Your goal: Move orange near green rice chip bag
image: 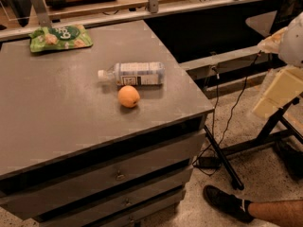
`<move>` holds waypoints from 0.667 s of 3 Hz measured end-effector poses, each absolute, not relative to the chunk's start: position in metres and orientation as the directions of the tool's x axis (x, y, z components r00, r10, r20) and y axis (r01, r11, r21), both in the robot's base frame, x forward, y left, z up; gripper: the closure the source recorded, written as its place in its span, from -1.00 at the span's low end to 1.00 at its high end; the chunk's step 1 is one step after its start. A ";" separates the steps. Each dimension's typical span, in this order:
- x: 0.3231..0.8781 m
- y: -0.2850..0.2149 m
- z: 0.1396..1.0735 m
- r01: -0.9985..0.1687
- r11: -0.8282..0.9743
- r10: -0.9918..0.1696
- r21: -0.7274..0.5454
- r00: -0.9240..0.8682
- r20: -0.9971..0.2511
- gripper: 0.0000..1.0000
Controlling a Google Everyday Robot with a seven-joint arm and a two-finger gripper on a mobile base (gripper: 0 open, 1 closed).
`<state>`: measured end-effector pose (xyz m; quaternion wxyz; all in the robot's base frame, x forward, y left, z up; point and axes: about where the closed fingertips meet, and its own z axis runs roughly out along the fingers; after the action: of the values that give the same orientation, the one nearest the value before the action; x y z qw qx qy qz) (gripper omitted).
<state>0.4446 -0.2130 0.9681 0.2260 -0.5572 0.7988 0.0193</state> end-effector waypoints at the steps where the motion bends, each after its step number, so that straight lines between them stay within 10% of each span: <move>1: 0.459 -0.185 0.970 -0.877 0.423 -0.782 -0.226 -0.227 -0.581 -1.00; 2: 0.463 -0.137 0.979 -0.899 0.382 -0.689 -0.217 -0.120 -0.715 -1.00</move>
Offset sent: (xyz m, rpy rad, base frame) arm 0.0122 0.1520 0.0425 0.7315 -0.2024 0.2187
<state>0.4627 -0.1371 0.9786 0.3863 -0.5391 0.7359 0.1359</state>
